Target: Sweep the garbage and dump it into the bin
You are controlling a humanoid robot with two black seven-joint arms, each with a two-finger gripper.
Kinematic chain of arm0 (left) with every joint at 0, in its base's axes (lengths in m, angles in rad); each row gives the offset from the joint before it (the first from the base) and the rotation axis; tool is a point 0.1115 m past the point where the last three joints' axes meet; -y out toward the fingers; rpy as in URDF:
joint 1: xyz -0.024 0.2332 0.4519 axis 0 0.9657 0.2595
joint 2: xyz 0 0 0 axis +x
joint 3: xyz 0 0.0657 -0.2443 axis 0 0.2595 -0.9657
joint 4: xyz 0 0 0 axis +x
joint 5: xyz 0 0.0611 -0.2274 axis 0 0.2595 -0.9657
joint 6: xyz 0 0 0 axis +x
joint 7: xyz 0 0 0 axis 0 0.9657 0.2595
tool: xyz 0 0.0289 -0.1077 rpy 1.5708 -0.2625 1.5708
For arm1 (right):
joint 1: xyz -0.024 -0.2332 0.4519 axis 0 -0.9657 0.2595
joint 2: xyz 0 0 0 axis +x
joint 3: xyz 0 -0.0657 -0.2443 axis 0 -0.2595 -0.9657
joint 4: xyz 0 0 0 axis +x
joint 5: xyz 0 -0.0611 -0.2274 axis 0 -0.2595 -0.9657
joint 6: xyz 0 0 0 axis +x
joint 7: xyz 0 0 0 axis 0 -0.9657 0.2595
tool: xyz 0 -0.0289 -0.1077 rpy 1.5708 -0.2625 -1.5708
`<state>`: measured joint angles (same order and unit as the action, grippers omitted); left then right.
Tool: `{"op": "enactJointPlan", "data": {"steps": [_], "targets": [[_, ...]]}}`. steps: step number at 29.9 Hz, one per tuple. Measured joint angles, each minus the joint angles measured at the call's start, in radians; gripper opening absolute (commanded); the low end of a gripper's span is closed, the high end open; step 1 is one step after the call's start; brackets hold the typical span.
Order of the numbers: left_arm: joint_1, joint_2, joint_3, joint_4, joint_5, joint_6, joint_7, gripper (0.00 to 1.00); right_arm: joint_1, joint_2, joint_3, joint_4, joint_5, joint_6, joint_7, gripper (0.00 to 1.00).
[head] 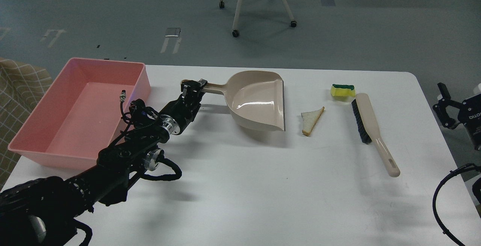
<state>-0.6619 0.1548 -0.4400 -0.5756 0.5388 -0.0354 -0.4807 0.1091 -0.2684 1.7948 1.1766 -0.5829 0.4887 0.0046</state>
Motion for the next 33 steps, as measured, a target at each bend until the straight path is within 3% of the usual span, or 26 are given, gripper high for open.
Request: {"op": "enactJointPlan", "data": {"steps": [6,12,19,23,28,33], "targets": [[-0.015,0.012,0.05,-0.014,0.04,0.0,-0.008,0.06,-0.004,-0.032,-0.001,0.005,-0.012,0.0,0.002,1.0],[-0.011,0.025,0.094,-0.018,0.056,0.0,-0.008,0.06,-0.039,-0.221,-0.01,0.018,-0.126,0.0,0.007,1.0],[-0.009,0.019,0.102,-0.018,0.057,0.002,-0.008,0.07,-0.1,-0.445,-0.025,0.091,-0.446,0.0,0.066,1.0],[-0.004,0.014,0.102,-0.018,0.057,0.003,-0.008,0.06,-0.143,-0.554,-0.145,0.139,-0.57,0.0,0.08,0.97],[0.009,0.013,0.102,-0.018,0.057,0.018,-0.009,0.06,-0.138,-0.573,-0.31,0.189,-0.757,0.0,0.047,0.93],[0.02,0.009,0.101,-0.019,0.055,0.054,-0.009,0.07,-0.135,-0.505,-0.365,0.257,-0.854,0.0,-0.043,0.84]]}}
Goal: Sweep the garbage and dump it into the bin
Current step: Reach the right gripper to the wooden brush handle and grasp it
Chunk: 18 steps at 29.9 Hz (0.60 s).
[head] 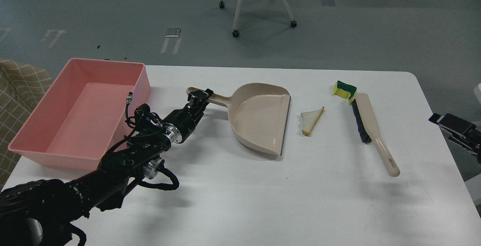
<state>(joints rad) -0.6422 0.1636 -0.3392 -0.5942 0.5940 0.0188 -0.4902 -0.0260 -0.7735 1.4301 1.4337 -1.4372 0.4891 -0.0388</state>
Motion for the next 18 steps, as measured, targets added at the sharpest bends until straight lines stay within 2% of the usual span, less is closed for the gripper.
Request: {"op": "enactJointPlan", "data": {"steps": [3,5,10,15,18], "targets": [[0.0,-0.005,-0.001,0.0,-0.002,0.023,0.001,0.07,-0.003,0.016,-0.046,0.07,-0.02,0.0,-0.067,0.83],[-0.002,-0.003,-0.001,-0.014,-0.003,0.031,0.002,0.07,-0.003,0.019,-0.073,0.103,-0.038,0.0,-0.084,0.83],[-0.004,0.02,0.0,-0.078,-0.002,0.044,0.003,0.07,-0.006,0.018,-0.095,0.163,-0.055,0.0,-0.091,0.83],[-0.007,0.022,-0.001,-0.086,-0.002,0.052,0.002,0.07,-0.025,0.016,-0.098,0.169,-0.058,-0.001,-0.093,0.82],[-0.007,0.021,-0.001,-0.087,-0.001,0.052,0.002,0.07,-0.037,0.019,-0.099,0.169,-0.059,-0.001,-0.093,0.88]]}}
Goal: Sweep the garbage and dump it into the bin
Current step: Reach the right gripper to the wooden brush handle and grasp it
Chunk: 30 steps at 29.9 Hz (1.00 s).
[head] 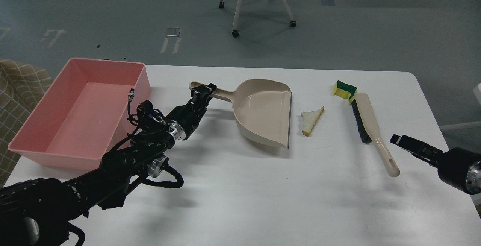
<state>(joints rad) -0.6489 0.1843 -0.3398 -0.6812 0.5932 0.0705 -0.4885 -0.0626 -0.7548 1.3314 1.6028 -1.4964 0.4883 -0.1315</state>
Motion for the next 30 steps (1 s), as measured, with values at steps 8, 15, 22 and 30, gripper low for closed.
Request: {"op": "enactJointPlan", "data": {"steps": [8,15,22,30], "targets": [[0.0,0.011,0.001,0.0,0.0,0.0,0.0,0.07,0.004,0.013,-0.039,0.002,-0.008,0.0,0.001,0.61],[-0.006,0.018,0.0,0.0,-0.002,0.0,0.0,0.07,0.03,0.061,-0.073,0.0,-0.1,0.0,0.0,0.36],[-0.007,0.021,-0.001,0.0,-0.006,0.0,0.0,0.07,0.07,0.086,-0.127,-0.01,-0.136,0.0,-0.008,0.35],[-0.008,0.023,-0.002,0.0,-0.01,0.0,0.0,0.07,0.075,0.105,-0.129,-0.013,-0.172,0.0,-0.008,0.33]]}}
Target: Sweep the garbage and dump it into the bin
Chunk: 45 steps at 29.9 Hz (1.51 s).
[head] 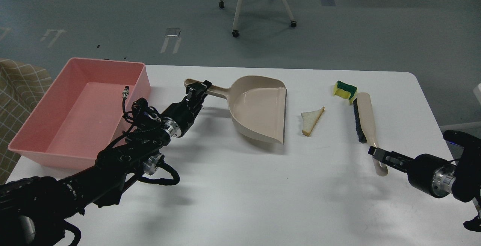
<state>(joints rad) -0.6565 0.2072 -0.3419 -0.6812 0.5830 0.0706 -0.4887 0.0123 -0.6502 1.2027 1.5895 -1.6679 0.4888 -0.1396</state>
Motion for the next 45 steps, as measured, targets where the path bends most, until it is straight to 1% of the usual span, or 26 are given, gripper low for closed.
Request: {"op": "enactJointPlan", "data": {"steps": [12,16,17,18,19,20,22,23,27,32,36,40,43,45], "targets": [[0.0,-0.003,-0.001,0.0,-0.001,0.0,0.0,0.07,0.0,0.027,-0.006,-0.018,-0.03,0.0,-0.001,0.36],[0.0,-0.003,-0.001,0.0,-0.001,0.0,0.0,0.07,0.001,0.032,-0.006,-0.022,-0.031,0.0,-0.001,0.35],[0.0,-0.003,-0.001,0.0,-0.001,0.0,0.0,0.07,0.001,0.033,-0.006,-0.022,-0.031,0.0,-0.001,0.32],[0.0,-0.003,-0.001,0.0,-0.001,0.0,0.0,0.07,0.001,0.034,-0.006,-0.022,-0.031,0.0,-0.001,0.25],[0.0,-0.003,-0.001,0.0,-0.001,0.0,0.0,0.07,0.001,0.035,-0.005,-0.022,-0.031,0.0,-0.002,0.25],[0.0,-0.003,-0.001,0.0,-0.001,0.0,0.0,0.07,0.001,0.036,-0.004,-0.022,-0.031,0.0,-0.002,0.16],[0.0,-0.003,-0.001,0.0,-0.001,0.0,0.0,0.07,0.002,0.035,-0.004,-0.023,-0.032,0.0,-0.003,0.09],[0.0,-0.002,-0.002,0.0,-0.001,0.0,0.0,0.07,0.002,0.035,-0.004,-0.023,-0.031,0.0,-0.004,0.06],[0.0,0.0,-0.003,0.0,-0.002,0.0,0.0,0.07,0.002,0.028,-0.004,-0.023,-0.031,0.0,-0.008,0.0],[0.0,0.007,-0.005,0.0,-0.002,-0.001,0.0,0.07,0.004,0.017,0.009,-0.014,-0.023,0.0,0.002,0.0],[-0.002,0.013,-0.006,0.0,-0.002,-0.001,0.0,0.07,0.005,-0.036,0.055,0.007,-0.015,0.0,0.008,0.0],[-0.002,0.015,-0.005,0.0,-0.002,0.0,0.0,0.07,0.011,-0.082,0.073,0.005,-0.012,0.0,0.03,0.0],[0.002,0.014,0.0,0.001,-0.001,0.001,0.0,0.07,0.047,-0.109,0.072,-0.03,-0.012,0.0,0.036,0.0],[0.006,0.01,0.002,0.001,0.004,0.002,0.0,0.07,0.081,-0.111,0.062,-0.089,-0.011,0.0,0.038,0.0]]}}
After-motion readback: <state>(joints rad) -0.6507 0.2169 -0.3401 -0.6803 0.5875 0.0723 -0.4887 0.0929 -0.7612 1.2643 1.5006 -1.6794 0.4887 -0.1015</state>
